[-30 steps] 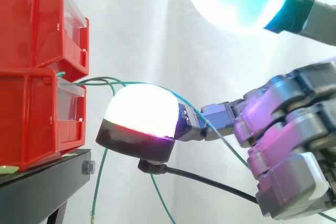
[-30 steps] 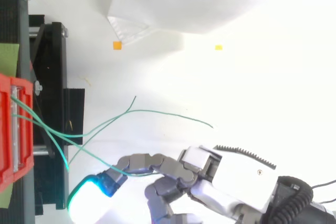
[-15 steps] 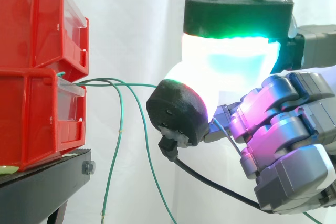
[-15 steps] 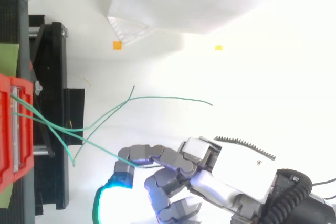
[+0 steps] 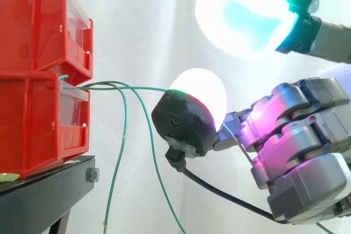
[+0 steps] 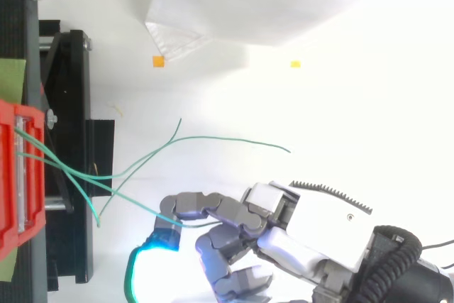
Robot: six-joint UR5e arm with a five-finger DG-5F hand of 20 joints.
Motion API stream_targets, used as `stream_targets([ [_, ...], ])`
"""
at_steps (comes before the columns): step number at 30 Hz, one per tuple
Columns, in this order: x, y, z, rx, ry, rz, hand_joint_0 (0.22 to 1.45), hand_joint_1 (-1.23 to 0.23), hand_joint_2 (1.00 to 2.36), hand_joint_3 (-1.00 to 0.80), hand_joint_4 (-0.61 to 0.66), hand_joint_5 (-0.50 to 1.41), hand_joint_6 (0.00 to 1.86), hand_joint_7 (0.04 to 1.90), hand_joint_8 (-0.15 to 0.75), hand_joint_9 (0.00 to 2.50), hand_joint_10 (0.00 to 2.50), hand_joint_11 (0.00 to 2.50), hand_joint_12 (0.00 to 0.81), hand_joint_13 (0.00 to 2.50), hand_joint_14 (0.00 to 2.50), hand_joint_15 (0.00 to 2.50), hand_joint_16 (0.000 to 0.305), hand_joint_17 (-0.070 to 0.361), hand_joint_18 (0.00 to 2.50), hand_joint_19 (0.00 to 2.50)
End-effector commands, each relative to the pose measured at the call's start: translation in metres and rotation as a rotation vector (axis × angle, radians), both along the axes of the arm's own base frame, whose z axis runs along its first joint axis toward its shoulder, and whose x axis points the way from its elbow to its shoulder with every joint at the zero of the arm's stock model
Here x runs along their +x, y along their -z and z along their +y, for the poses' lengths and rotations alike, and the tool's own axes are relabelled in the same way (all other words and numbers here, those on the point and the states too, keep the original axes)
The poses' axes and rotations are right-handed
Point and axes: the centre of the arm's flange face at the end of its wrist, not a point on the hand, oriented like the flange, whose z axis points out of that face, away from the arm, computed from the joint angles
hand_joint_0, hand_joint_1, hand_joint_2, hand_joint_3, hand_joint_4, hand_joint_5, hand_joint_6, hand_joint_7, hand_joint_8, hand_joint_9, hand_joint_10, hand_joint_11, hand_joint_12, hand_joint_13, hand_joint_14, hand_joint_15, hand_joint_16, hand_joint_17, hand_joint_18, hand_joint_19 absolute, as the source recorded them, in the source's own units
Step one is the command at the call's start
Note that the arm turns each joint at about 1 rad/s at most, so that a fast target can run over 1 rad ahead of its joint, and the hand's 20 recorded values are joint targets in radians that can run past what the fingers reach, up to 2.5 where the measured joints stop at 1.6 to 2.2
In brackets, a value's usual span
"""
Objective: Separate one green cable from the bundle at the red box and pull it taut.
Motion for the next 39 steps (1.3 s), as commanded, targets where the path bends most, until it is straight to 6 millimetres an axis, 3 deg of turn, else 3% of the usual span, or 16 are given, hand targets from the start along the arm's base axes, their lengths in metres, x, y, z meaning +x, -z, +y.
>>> stream_targets([
  [1, 0.0, -0.0003, -0.0001, -0.001, 0.0, 0.001, 0.46, -0.97, 1.0, -0.5, 0.26, 0.0, 0.5, 1.4, 0.269, 0.98, 2.5, 1.36, 0.37, 0.87, 2.5, 1.0, 0.056, 0.125, 1.19, 1.36],
  [4, 0.0, -0.0003, -0.0001, -0.004, 0.0, 0.002, 0.44, -0.9, 1.0, -0.5, 0.23, 0.01, 0.5, 1.31, 0.277, 1.04, 2.5, 1.33, 0.369, 0.92, 2.5, 0.98, 0.058, 0.131, 1.24, 1.35],
  [6, 0.0, -0.0003, -0.0001, -0.005, -0.001, 0.003, 0.44, -0.86, 1.0, -0.5, 0.25, -0.01, 0.5, 1.08, 0.308, 1.01, 2.5, 1.27, 0.383, 0.93, 2.5, 0.97, 0.058, 0.13, 1.22, 1.32],
  [8, 0.0, -0.0003, -0.0001, -0.014, -0.002, 0.006, 0.44, -0.86, 1.0, -0.5, 0.24, -0.07, 0.5, 0.85, 0.348, 1.01, 2.5, 1.08, 0.384, 0.95, 1.99, 0.98, 0.059, 0.132, 1.16, 1.3],
  [10, 0.0, -0.0003, -0.0001, -0.019, -0.003, 0.009, 0.43, -0.85, 1.0, -0.5, 0.23, -0.06, 0.5, 0.85, 0.363, 0.98, 2.36, 1.06, 0.395, 0.89, 2.01, 0.92, 0.06, 0.134, 1.12, 1.28],
  [11, 0.0, -0.0003, -0.0001, -0.022, -0.003, 0.01, 0.41, -0.83, 1.0, -0.5, 0.26, -0.02, 0.5, 0.88, 0.37, 1.09, 1.86, 1.05, 0.401, 0.91, 1.84, 0.93, 0.062, 0.139, 1.11, 1.25],
  [12, -0.0002, 0.0003, -0.0002, -0.025, -0.004, 0.011, 0.41, -0.81, 1.0, -0.5, 0.27, -0.01, 0.5, 0.89, 0.37, 1.12, 1.81, 0.95, 0.404, 0.93, 1.79, 0.92, 0.063, 0.142, 1.12, 1.25],
  [13, -0.0004, 0.0003, 0.0009, -0.026, -0.005, 0.012, 0.39, -0.78, 1.0, -0.5, 0.27, 0.01, 0.5, 0.91, 0.374, 1.29, 1.13, 1.12, 0.41, 1.0, 1.65, 0.9, 0.064, 0.145, 1.13, 1.23],
  [14, -0.0004, 0.0003, 0.0009, -0.026, -0.005, 0.012, 0.39, -0.75, 1.0, -0.5, 0.27, 0.03, 0.5, 0.94, 0.359, 1.53, 0.24, 1.53, 0.413, 1.06, 1.5, 0.96, 0.064, 0.144, 1.13, 1.21],
  [15, -0.0002, 0.0003, -0.0002, -0.026, -0.004, 0.012, 0.39, -0.74, 1.0, -0.5, 0.27, 0.04, 0.5, 0.95, 0.35, 1.61, 0.03, 1.64, 0.408, 1.11, 1.39, 1.0, 0.064, 0.145, 1.14, 1.21],
  [20, 0.0, -0.0003, -0.0001, -0.027, -0.004, 0.013, 0.46, -0.76, 1.0, -0.5, 0.19, 0.09, 0.5, 1.14, 0.266, 1.88, 0.02, 1.48, 0.344, 1.33, 0.83, 1.31, 0.053, 0.118, 1.18, 1.25],
  [24, -0.0003, 0.0004, -0.0003, -0.028, -0.004, 0.014, 0.51, -0.84, 1.0, -0.5, 0.09, 0.09, 0.56, 1.43, 0.267, 1.92, 0.02, 1.6, 0.319, 1.34, 0.75, 1.4, 0.047, 0.107, 1.18, 1.28],
  [26, -0.0001, -0.0003, 0.001, -0.027, -0.005, 0.011, 0.51, -0.86, 1.0, -0.5, 0.08, 0.06, 0.69, 1.2, 0.274, 1.94, 0.02, 1.64, 0.332, 1.35, 0.76, 1.4, 0.048, 0.108, 1.18, 1.28],
  [30, 0.0, 0.0014, -0.0002, -0.028, -0.004, 0.014, 0.51, -0.88, 1.0, -0.5, 0.03, 0.07, 0.72, 1.03, 0.23, 2.07, 0.02, 1.63, 0.321, 1.42, 0.7, 1.44, 0.048, 0.108, 1.22, 1.29],
  [36, -0.0002, 0.0003, -0.0002, -0.027, -0.004, 0.013, 0.55, -0.87, 1.0, -0.5, 0.02, 0.09, 0.69, 1.02, 0.189, 2.17, 0.03, 1.61, 0.303, 1.47, 0.58, 1.54, 0.043, 0.097, 1.26, 1.3],
  [39, -0.0001, 0.0002, 0.0011, -0.036, -0.007, 0.014, 0.46, -0.8, 1.0, -0.5, 0.05, 0.09, 0.66, 1.09, 0.225, 2.22, 0.03, 1.57, 0.35, 1.52, 0.61, 1.49, 0.053, 0.12, 1.34, 1.25],
])
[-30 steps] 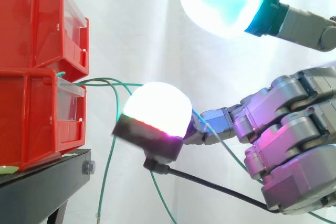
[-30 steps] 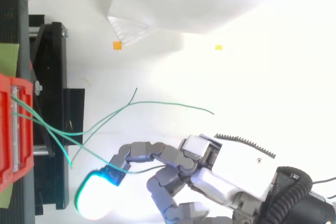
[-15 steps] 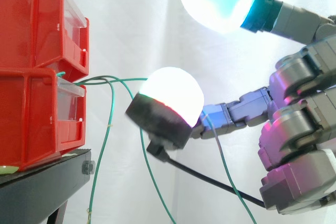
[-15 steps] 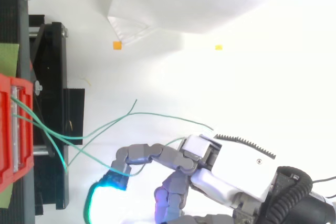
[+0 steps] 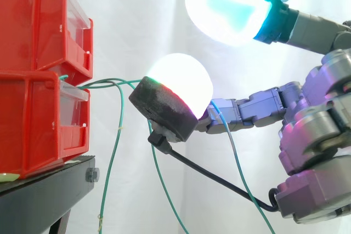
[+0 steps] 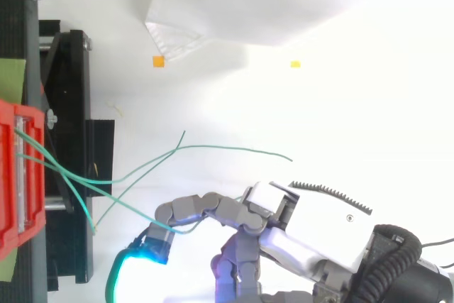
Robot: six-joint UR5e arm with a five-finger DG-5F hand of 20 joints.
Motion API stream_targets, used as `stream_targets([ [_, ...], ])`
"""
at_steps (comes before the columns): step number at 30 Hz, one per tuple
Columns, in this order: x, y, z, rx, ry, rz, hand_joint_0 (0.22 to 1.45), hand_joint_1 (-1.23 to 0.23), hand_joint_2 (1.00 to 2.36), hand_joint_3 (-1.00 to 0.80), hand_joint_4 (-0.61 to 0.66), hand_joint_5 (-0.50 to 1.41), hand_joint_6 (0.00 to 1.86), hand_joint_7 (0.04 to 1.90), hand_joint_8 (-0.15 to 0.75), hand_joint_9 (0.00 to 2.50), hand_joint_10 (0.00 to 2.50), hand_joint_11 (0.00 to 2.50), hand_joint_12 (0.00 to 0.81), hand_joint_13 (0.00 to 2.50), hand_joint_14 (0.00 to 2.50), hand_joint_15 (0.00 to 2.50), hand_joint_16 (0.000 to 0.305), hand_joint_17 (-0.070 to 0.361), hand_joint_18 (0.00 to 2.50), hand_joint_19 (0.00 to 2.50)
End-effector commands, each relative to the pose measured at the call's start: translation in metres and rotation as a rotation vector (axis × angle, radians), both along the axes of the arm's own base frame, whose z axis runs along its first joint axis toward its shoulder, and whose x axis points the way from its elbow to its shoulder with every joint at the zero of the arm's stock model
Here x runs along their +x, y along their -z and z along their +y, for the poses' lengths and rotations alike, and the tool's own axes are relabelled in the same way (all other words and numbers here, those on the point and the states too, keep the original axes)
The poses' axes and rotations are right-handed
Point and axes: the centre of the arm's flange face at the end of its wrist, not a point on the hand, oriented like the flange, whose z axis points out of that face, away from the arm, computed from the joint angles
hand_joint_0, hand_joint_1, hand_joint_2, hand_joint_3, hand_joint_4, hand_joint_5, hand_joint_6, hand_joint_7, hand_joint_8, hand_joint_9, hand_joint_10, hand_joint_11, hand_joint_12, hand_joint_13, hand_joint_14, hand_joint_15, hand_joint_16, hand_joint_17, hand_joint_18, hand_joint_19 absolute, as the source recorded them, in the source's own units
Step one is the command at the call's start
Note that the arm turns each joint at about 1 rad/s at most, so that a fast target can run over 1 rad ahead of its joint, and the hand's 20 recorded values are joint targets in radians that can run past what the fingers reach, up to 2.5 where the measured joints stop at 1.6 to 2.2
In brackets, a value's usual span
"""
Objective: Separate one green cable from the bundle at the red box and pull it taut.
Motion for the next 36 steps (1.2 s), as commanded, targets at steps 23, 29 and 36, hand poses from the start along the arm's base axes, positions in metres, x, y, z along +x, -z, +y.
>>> stream_targets([
  [23, 0.0008, 0.0002, 0.0002, -0.042, -0.006, 0.015, 0.68, -1.07, 1.02, -0.22, -0.07, 0.07, 0.72, 0.94, 0.243, 2.19, 0.02, 1.78, 0.313, 1.52, 0.34, 1.67, 0.044, 0.098, 1.23, 1.25],
  [29, 0.0006, -0.0009, 0.0001, -0.041, -0.006, 0.013, 0.41, -0.68, 1.0, -0.5, 0.02, 0.05, 0.78, 0.98, 0.315, 2.13, 0.02, 1.69, 0.408, 1.49, 0.56, 1.41, 0.064, 0.145, 1.26, 1.15],
  [36, 0.0006, -0.0009, 0.0001, -0.041, -0.006, 0.013, 0.41, -0.5, 1.0, -0.5, -0.01, 0.05, 0.79, 0.94, 0.294, 2.14, 0.02, 1.64, 0.394, 1.49, 0.53, 1.4, 0.063, 0.142, 1.23, 1.15],
])
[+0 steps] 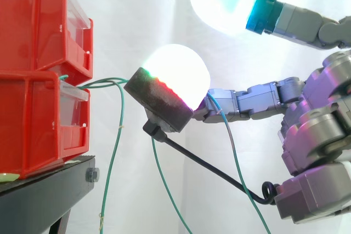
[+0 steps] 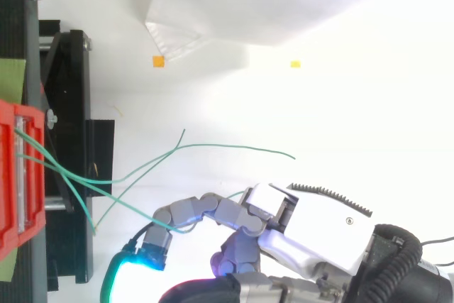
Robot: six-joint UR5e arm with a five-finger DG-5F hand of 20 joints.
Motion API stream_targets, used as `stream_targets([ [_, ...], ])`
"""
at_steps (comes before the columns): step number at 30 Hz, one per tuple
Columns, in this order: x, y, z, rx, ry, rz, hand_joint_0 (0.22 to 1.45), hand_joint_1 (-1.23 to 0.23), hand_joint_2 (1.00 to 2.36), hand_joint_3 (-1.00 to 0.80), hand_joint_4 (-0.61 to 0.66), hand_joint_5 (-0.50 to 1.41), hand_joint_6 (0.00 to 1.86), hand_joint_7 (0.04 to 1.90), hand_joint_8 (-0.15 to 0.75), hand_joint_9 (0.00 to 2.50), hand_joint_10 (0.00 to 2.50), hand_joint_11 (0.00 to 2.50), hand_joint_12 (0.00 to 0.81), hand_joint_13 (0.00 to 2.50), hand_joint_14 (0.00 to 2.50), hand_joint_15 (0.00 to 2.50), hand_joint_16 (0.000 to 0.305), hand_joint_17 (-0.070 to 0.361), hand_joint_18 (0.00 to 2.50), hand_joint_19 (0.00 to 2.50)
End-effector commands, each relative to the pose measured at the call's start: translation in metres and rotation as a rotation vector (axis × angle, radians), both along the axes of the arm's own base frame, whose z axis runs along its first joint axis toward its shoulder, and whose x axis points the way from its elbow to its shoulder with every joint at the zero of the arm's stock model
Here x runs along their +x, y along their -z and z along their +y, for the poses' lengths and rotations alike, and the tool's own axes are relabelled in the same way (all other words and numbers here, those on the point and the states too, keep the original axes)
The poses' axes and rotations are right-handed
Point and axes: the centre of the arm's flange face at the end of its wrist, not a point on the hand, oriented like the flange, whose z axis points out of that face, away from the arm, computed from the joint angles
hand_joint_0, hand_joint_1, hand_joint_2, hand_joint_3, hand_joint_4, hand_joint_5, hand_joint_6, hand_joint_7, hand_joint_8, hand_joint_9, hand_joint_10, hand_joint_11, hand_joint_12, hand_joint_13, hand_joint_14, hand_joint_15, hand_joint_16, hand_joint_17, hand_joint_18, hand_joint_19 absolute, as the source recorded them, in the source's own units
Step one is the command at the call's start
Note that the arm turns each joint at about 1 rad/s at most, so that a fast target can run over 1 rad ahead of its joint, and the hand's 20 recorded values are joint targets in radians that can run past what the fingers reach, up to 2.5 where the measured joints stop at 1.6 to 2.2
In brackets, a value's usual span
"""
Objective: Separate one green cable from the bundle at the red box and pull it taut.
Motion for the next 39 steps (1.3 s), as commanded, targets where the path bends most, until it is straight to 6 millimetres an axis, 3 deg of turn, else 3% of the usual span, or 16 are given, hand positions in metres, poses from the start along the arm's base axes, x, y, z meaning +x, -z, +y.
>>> stream_targets([
  [1, 0.0002, 0.0009, 0.0, 0.0, 0.0, 0.001, 0.45, -0.68, 1.0, -0.5, -0.04, 0.05, 0.8, 0.9, 0.267, 2.17, 0.02, 1.71, 0.362, 1.49, 0.48, 1.46, 0.057, 0.128, 1.2, 1.19],
  [2, 0.0002, -0.0003, 0.0, -0.001, 0.0, -0.001, 0.5, -0.81, 1.0, -0.5, -0.06, 0.04, 0.8, 0.87, 0.239, 2.15, 0.02, 1.73, 0.339, 1.48, 0.41, 1.54, 0.05, 0.113, 1.16, 1.21],
  [5, 0.0, -0.0003, 0.0011, -0.002, -0.002, 0.0, 0.64, -0.96, 1.0, -0.49, -0.12, 0.04, 0.81, 0.83, 0.221, 2.15, 0.02, 1.8, 0.305, 1.5, 0.32, 1.61, 0.043, 0.096, 1.15, 1.24],
  [9, 0.0006, -0.0005, 0.0002, -0.003, -0.001, -0.003, 0.69, -1.04, 1.01, -0.34, -0.11, 0.03, 0.81, 0.86, 0.25, 2.1, 0.01, 1.83, 0.314, 1.49, 0.29, 1.64, 0.043, 0.097, 1.15, 1.22],
  [12, 0.0008, -0.0005, 0.0003, -0.005, -0.001, -0.003, 0.69, -1.1, 1.02, -0.26, -0.05, 0.0, 0.85, 1.01, 0.261, 1.97, 0.01, 1.83, 0.316, 1.44, 0.28, 1.62, 0.045, 0.1, 1.11, 1.21],
  [13, 0.0007, 0.0006, 0.0015, -0.007, -0.003, -0.001, 0.69, -1.11, 1.02, -0.24, -0.01, -0.02, 0.86, 1.16, 0.27, 1.89, 0.0, 1.86, 0.326, 1.41, 0.31, 1.59, 0.046, 0.102, 1.07, 1.21],
  [15, 0.0008, -0.0005, 0.0003, -0.006, -0.001, -0.003, 0.66, -1.1, 1.01, -0.32, 0.01, -0.02, 0.86, 1.23, 0.269, 1.85, 0.0, 1.92, 0.327, 1.39, 0.32, 1.59, 0.047, 0.105, 1.06, 1.22],
  [16, 0.0009, 0.0006, 0.0004, -0.007, -0.001, -0.001, 0.56, -1.06, 1.0, -0.48, 0.02, -0.02, 0.86, 1.24, 0.282, 1.83, 0.04, 1.89, 0.34, 1.37, 0.37, 1.54, 0.05, 0.112, 1.06, 1.21],
  [17, 0.0006, -0.0005, 0.0014, -0.006, -0.003, -0.003, 0.47, -0.96, 1.0, -0.5, -0.02, -0.01, 0.87, 1.2, 0.317, 1.87, 0.01, 1.87, 0.375, 1.37, 0.45, 1.46, 0.057, 0.127, 1.09, 1.18],
  [20, 0.0008, -0.0005, 0.0003, -0.005, -0.001, -0.003, 0.45, -0.87, 1.0, -0.5, 0.04, 0.0, 0.81, 1.15, 0.319, 1.9, 0.0, 1.82, 0.386, 1.38, 0.47, 1.44, 0.06, 0.135, 1.1, 1.16],
  [21, 0.0005, 0.0001, 0.0002, -0.005, -0.001, -0.002, 0.45, -0.87, 1.0, -0.5, 0.06, 0.0, 0.78, 1.17, 0.316, 1.9, 0.0, 1.79, 0.382, 1.38, 0.46, 1.44, 0.06, 0.135, 1.1, 1.16],
  [23, 0.0008, -0.0005, 0.0003, -0.005, -0.001, -0.003, 0.48, -0.88, 1.0, -0.5, 0.21, 0.03, 0.5, 1.36, 0.292, 1.8, 0.02, 1.62, 0.357, 1.37, 0.34, 1.49, 0.056, 0.126, 1.04, 1.18],
  [26, 0.0008, -0.0005, 0.0003, -0.006, -0.001, -0.003, 0.57, -0.95, 1.0, -0.5, 0.32, -0.01, 0.5, 0.91, 0.269, 1.66, 0.02, 1.48, 0.312, 1.33, 0.17, 1.57, 0.049, 0.109, 0.95, 1.21],
  [29, 0.0008, -0.0005, 0.0003, -0.006, -0.001, -0.003, 0.63, -1.01, 1.0, -0.5, 0.36, -0.01, 0.5, 0.88, 0.264, 1.63, 0.02, 1.46, 0.3, 1.31, 0.1, 1.6, 0.045, 0.102, 0.91, 1.22],
  [35, 0.0008, -0.0005, 0.0003, -0.006, -0.001, -0.003, 0.65, -1.07, 1.0, -0.5, 0.24, 0.0, 0.51, 1.17, 0.277, 1.64, 0.02, 1.52, 0.305, 1.31, 0.07, 1.6, 0.044, 0.1, 0.92, 1.21],
  [39, 0.0006, -0.0005, 0.0014, -0.006, -0.003, -0.003, 0.66, -1.08, 1.0, -0.5, 0.23, 0.0, 0.5, 1.21, 0.285, 1.63, 0.01, 1.54, 0.318, 1.31, 0.08, 1.6, 0.045, 0.1, 0.92, 1.21],
])
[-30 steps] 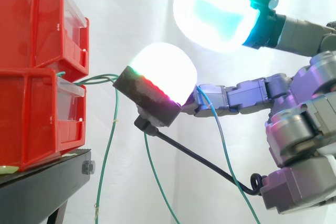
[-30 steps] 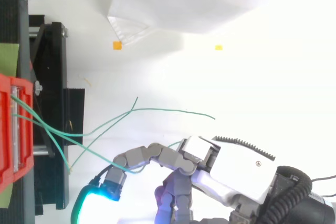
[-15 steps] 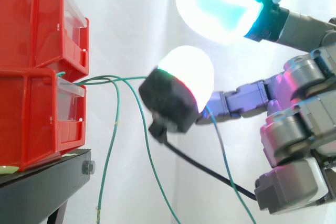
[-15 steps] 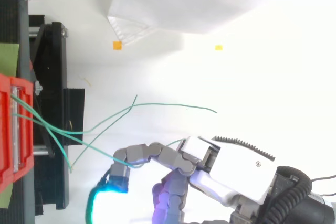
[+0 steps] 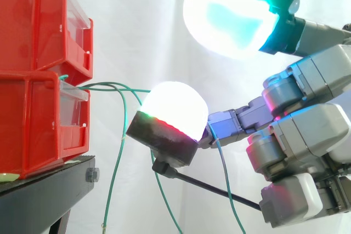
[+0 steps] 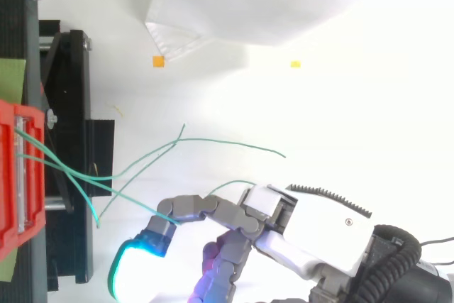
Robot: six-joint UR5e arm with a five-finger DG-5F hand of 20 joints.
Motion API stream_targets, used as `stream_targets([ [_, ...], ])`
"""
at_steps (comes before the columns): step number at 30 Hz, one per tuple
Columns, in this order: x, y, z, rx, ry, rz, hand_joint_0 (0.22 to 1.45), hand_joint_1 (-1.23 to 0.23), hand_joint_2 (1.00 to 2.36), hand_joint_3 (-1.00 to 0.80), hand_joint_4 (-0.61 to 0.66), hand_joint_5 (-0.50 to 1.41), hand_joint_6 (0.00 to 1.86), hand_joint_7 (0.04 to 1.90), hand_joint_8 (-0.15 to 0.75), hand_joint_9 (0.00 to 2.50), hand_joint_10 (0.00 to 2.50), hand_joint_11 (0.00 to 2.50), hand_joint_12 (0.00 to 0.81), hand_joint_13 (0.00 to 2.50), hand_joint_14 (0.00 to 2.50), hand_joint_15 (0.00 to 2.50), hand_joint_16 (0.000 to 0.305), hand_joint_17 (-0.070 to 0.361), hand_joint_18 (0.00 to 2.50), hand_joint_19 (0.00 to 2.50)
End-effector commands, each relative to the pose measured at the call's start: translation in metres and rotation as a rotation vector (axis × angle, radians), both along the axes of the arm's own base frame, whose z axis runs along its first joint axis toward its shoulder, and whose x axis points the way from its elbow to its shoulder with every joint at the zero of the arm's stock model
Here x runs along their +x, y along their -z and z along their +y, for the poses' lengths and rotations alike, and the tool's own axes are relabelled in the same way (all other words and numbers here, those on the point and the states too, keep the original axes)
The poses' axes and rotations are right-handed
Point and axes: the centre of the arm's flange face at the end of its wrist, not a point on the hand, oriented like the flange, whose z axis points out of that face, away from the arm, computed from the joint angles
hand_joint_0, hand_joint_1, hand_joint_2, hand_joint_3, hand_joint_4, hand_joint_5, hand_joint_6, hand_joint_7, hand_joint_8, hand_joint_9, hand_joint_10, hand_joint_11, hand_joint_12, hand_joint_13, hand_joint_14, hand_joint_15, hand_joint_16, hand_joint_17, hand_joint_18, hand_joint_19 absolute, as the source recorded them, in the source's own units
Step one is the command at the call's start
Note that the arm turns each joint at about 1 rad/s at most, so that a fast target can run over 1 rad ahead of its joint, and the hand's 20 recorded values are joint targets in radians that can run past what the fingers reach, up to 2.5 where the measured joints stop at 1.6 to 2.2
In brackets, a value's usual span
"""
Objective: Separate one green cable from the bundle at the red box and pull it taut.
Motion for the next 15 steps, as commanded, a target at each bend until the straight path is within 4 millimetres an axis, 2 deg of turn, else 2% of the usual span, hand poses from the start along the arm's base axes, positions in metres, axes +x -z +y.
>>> stream_targets([
  [1, 0.0, -0.0002, -0.0002, 0.0, 0.0, 0.0, 0.65, -1.09, 1.0, -0.5, 0.23, 0.0, 0.5, 1.2, 0.278, 1.63, 0.01, 1.55, 0.312, 1.31, 0.08, 1.59, 0.045, 0.1, 0.92, 1.21],
  [3, 0.0, -0.0002, -0.0002, 0.0, 0.0, 0.0, 0.65, -1.09, 1.0, -0.49, 0.22, -0.01, 0.5, 1.22, 0.291, 1.62, 0.01, 1.57, 0.315, 1.31, 0.08, 1.6, 0.045, 0.101, 0.92, 1.21],
  [5, 0.0, -0.0002, -0.0002, 0.0, 0.0, 0.0, 0.64, -1.09, 1.0, -0.5, 0.17, -0.02, 0.5, 1.36, 0.293, 1.57, 0.01, 1.64, 0.316, 1.29, 0.1, 1.58, 0.045, 0.101, 0.92, 1.21],
  [7, 0.0002, -0.0002, -0.0002, -0.001, 0.0, -0.001, 0.62, -1.09, 1.0, -0.5, 0.17, -0.02, 0.5, 1.36, 0.295, 1.55, 0.01, 1.64, 0.313, 1.28, 0.09, 1.58, 0.045, 0.102, 0.91, 1.2],
  [9, 0.0001, -0.0003, 0.001, 0.0, -0.001, -0.002, 0.62, -1.08, 1.0, -0.5, 0.17, -0.01, 0.5, 1.3, 0.29, 1.54, 0.01, 1.62, 0.311, 1.27, 0.09, 1.58, 0.044, 0.098, 0.9, 1.21],
  [11, 0.0009, -0.0006, 0.0002, 0.0, 0.0, -0.007, 0.61, -1.07, 1.0, -0.5, 0.17, 0.02, 0.5, 1.19, 0.257, 1.62, 0.02, 1.49, 0.298, 1.3, 0.04, 1.6, 0.043, 0.096, 0.89, 1.2],
  [15, 0.002, -0.0011, 0.0019, -0.003, -0.003, -0.014, 0.64, -1.06, 1.0, -0.48, 0.15, 0.05, 0.5, 1.16, 0.243, 1.71, 0.02, 1.42, 0.288, 1.32, 0.0, 1.62, 0.042, 0.094, 0.9, 1.2],
])
